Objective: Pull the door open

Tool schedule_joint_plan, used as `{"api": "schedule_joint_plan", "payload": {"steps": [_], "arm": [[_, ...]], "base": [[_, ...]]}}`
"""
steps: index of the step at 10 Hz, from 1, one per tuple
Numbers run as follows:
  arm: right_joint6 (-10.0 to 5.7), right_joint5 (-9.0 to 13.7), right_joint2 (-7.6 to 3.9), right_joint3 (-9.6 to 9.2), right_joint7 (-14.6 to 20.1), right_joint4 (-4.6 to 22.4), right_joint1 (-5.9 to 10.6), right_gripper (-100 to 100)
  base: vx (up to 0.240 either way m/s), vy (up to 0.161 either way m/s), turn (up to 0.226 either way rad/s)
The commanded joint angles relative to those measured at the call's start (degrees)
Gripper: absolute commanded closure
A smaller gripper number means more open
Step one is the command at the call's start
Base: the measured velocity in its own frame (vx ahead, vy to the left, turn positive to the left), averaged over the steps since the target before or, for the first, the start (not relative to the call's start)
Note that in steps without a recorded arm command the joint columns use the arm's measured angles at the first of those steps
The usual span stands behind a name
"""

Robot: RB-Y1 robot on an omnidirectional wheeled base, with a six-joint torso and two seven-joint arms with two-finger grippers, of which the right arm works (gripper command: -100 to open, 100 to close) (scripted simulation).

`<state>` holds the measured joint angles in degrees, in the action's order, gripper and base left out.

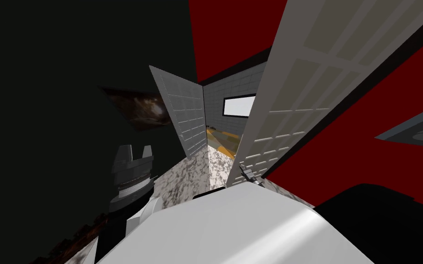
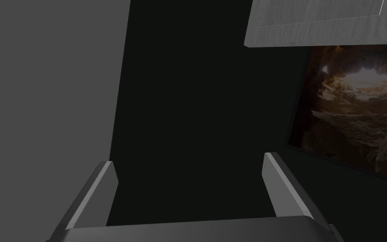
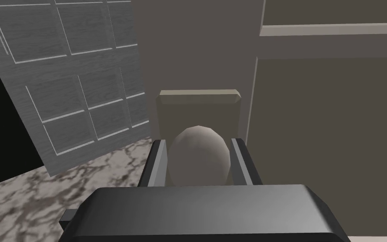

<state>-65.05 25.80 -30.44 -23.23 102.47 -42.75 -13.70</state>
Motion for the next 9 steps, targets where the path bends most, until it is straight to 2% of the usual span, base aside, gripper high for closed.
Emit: {"api": "schedule_joint_plan", "payload": {"steps": [1,9], "arm": [[-0.90,-0.23,-0.13,-0.33,0.38,0.43,-0.13,100],[-5.88,-1.48,-1.58,-2.12,2.82,3.30,-1.12,100]], "base": [[-0.195,-0.060,0.137],[-0.192,-0.059,0.138]]}}
